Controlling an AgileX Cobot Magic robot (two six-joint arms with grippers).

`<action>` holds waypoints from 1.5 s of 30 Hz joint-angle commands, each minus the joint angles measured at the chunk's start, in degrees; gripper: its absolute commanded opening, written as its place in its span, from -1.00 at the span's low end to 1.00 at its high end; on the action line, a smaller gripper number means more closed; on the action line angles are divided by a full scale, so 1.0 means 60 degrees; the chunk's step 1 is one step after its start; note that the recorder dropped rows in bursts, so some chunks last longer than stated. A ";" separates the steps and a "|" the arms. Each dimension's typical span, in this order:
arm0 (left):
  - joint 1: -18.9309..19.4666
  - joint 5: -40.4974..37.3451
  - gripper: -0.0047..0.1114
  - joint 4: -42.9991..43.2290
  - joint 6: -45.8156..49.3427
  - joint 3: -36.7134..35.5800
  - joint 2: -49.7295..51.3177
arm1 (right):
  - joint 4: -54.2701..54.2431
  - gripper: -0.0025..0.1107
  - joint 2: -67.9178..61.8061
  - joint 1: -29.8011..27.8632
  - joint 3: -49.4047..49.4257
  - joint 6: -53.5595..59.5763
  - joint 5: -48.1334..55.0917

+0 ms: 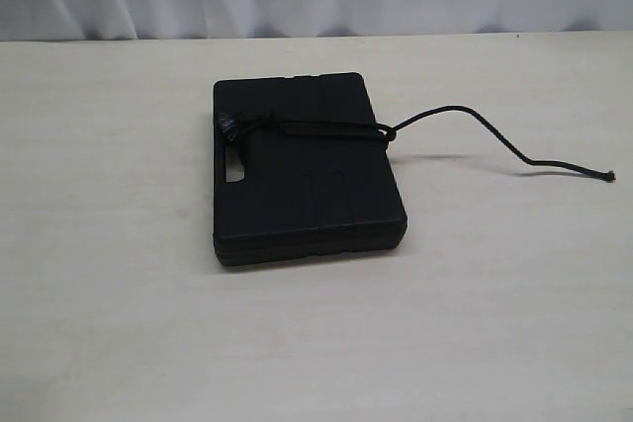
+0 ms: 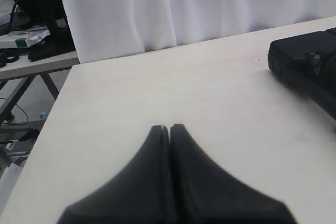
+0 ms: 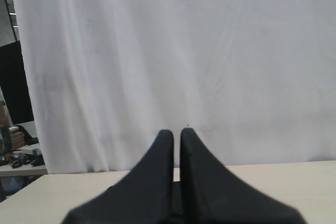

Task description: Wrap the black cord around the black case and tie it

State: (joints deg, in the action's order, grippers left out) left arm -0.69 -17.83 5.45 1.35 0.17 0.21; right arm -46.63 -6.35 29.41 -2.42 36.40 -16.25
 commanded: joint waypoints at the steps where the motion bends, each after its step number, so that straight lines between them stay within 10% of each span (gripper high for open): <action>1: 0.0054 0.0064 -0.92 -0.0008 -0.0022 -0.0028 -0.0035 | 0.1211 -0.88 0.0328 -0.0228 0.0404 -0.0060 -0.0765; 21: 0.0054 0.0061 -0.92 -0.0010 -0.0022 -0.0028 -0.0035 | 0.7184 -0.88 0.1059 -0.3641 0.0404 -0.4066 0.1989; 34: 0.0054 0.0061 -0.92 -0.0010 -0.0022 -0.0028 -0.0035 | 0.7984 -0.88 0.1059 -0.3791 0.0404 -0.5573 0.5970; 45: 0.0054 0.0061 -0.92 -0.0010 -0.0022 -0.0028 -0.0035 | 0.7984 -0.88 0.1059 -0.3791 0.0404 -0.6016 0.5970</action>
State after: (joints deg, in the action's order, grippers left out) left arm -0.69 -17.93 5.45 1.47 0.17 0.21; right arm 0.65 -0.26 6.94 -0.15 0.63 19.37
